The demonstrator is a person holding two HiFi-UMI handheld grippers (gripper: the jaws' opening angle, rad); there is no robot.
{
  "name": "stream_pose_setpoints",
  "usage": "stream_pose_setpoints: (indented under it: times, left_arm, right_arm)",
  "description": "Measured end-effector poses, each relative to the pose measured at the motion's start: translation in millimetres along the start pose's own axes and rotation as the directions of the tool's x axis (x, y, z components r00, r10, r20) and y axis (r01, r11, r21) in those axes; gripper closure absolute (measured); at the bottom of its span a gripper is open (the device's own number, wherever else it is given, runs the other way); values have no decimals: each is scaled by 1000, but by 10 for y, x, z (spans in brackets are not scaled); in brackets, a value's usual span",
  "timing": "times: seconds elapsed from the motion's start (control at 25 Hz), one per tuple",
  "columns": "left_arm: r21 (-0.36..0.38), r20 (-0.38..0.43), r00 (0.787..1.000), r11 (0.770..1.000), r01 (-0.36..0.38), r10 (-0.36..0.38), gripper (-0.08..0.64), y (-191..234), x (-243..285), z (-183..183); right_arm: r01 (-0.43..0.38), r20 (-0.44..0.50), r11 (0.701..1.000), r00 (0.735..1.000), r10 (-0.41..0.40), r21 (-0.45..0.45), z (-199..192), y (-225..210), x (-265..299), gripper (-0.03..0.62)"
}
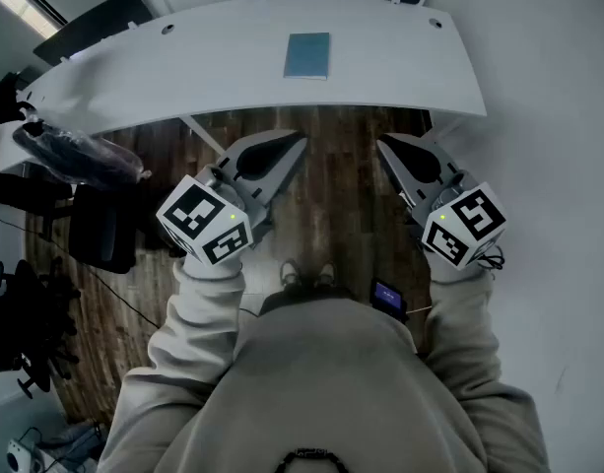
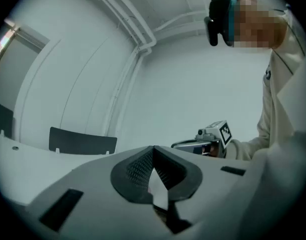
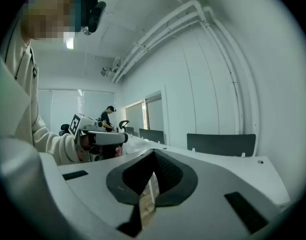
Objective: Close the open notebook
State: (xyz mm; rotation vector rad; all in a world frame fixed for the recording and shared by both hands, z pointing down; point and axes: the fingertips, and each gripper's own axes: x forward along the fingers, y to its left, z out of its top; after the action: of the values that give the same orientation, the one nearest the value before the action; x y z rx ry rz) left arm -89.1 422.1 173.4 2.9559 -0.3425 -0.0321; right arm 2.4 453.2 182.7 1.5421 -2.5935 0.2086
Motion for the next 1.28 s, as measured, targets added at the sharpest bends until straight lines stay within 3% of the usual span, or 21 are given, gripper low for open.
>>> stream_pose_setpoints:
  times: [0.36,0.68,0.96,1.28]
  left_arm:
    - [-23,-32,999,999,-26,25,557,-24,-114,-169]
    - [-8,-4,998,998,-68,68,557,77,-171,-29]
    - [24,-11,997,997,-74,74,557,23,-71,56]
    - [83,-2,998,995,-60,60,557,11,241,236]
  right_arm:
    - [-6,35,997,999,4,76,-75,-28,-61,572]
    - [-15,66,996,998,8,93,-62,-90,-172,572]
    - [23,104,989,994,-38,143,-75,-295,-319,572]
    - [136,114,968,980,-163,213,-355,-930,-900,572]
